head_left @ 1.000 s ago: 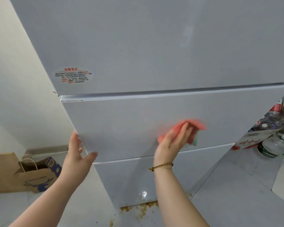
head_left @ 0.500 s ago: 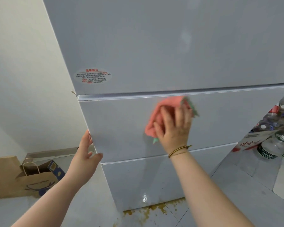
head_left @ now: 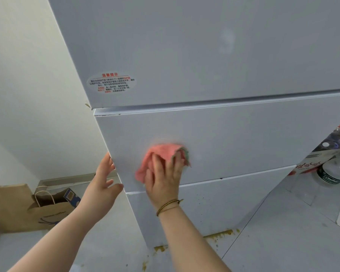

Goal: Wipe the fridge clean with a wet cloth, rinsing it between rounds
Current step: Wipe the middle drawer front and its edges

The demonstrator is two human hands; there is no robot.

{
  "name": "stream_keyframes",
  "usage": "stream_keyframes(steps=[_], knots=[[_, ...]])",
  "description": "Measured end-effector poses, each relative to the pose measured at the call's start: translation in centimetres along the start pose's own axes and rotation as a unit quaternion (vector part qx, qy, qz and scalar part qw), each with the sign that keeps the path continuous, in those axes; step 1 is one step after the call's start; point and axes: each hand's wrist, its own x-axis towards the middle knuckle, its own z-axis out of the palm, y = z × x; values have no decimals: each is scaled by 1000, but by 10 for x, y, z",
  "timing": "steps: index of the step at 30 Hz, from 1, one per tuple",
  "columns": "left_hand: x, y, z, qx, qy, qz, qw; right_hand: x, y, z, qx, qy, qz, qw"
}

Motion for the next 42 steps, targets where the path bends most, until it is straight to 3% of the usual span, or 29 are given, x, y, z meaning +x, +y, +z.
stream_keyframes(steps=[1, 3, 5, 7, 10, 17, 24, 28, 35, 42], knots=[[0, -1, 0, -1, -2, 0, 1000, 2, 16, -4, 4, 22, 32, 999], [0, -1, 0, -1, -5, 2, 1000, 12, 53, -17, 26, 85, 180, 980], [0, -1, 2, -2, -4, 1, 1000, 25, 81, -31, 88, 118, 359, 922], [0, -1, 4, -8, -2, -1, 1000, 30, 89, -37, 123, 121, 457, 873], [1, -3, 5, -17, -3, -6, 1000, 20, 63, -30, 144, 104, 510, 842], [2, -13, 11, -57, 10, -26, 998, -37, 11, -38, 223, -50, 627, 745], [1, -72, 35, -36, -27, -213, 976, -38, 35, -93, 176, -49, 549, 816], [19, -88, 45, -43, -52, -242, 968, -39, 44, -107, 144, -37, 534, 833], [23, -91, 52, -3, -8, -246, 969, -34, 48, -110, 158, -41, 555, 816], [24, -84, 43, 93, -29, -196, 976, -19, 35, -55, 156, -93, 568, 803]])
